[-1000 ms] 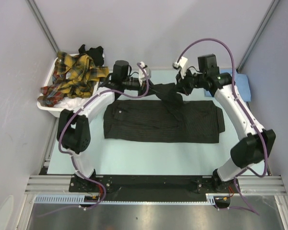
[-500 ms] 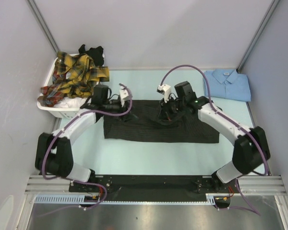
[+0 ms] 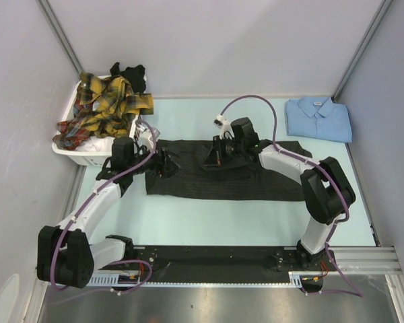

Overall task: Fold and stack the long sleeve shirts
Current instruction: Fold the shirt

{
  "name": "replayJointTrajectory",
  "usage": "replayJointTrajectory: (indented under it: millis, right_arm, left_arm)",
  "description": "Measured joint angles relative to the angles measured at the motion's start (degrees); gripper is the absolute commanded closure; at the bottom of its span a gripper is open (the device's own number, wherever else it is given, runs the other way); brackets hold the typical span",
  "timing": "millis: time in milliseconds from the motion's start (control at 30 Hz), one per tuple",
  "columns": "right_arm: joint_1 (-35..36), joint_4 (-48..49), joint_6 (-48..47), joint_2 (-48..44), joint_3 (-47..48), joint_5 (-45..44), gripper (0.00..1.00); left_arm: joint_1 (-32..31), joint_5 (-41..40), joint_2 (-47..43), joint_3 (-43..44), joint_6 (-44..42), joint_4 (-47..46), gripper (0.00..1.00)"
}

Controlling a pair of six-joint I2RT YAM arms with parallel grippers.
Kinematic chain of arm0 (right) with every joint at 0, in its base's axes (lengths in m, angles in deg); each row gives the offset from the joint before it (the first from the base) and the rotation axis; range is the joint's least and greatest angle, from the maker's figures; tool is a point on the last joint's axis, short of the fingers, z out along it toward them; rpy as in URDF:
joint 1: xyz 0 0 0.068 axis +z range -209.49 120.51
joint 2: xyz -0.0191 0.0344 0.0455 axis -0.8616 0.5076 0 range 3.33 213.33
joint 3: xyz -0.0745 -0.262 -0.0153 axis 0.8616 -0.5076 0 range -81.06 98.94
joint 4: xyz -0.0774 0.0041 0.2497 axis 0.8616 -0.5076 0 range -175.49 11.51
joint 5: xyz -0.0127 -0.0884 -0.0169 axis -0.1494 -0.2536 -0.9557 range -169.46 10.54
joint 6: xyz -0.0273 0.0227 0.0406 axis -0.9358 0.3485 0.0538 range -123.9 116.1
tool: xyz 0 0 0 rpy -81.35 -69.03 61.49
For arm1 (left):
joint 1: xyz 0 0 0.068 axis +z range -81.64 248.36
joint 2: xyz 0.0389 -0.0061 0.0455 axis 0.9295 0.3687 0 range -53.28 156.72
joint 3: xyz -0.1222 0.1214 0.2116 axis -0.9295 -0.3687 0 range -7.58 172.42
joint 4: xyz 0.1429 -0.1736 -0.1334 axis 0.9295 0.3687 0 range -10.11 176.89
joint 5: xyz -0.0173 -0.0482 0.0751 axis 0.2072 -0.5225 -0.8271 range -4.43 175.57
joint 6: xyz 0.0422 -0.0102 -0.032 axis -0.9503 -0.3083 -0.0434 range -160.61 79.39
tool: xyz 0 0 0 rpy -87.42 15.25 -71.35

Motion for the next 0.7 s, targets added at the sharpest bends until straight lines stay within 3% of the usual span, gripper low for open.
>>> replayJointTrajectory:
  millis: [133,267,467,700]
  right_arm:
    - [2.6,2.1,0.7,-0.1,-0.4,-2.8,1.00]
    - [5.0,6.0,0.0,-3.0,-5.2,-8.9,1.00]
    - [10.0,12.7,-2.6,-3.8,-10.1,-16.0,1.00]
    - [12.2,16.1,-3.2,-1.4,-9.0,-22.6,1.00]
  left_arm:
    - [0.0,-4.9,-0.8,0.0,10.0,-2.8,0.17]
    - [0.0,-7.4,-0.9,-0.4,14.4,-3.4,0.17]
    - [0.0,-8.9,-0.9,-4.9,15.9,-3.5,0.18]
    - [0.0,-10.3,-1.2,-5.1,13.8,-2.8,0.18]
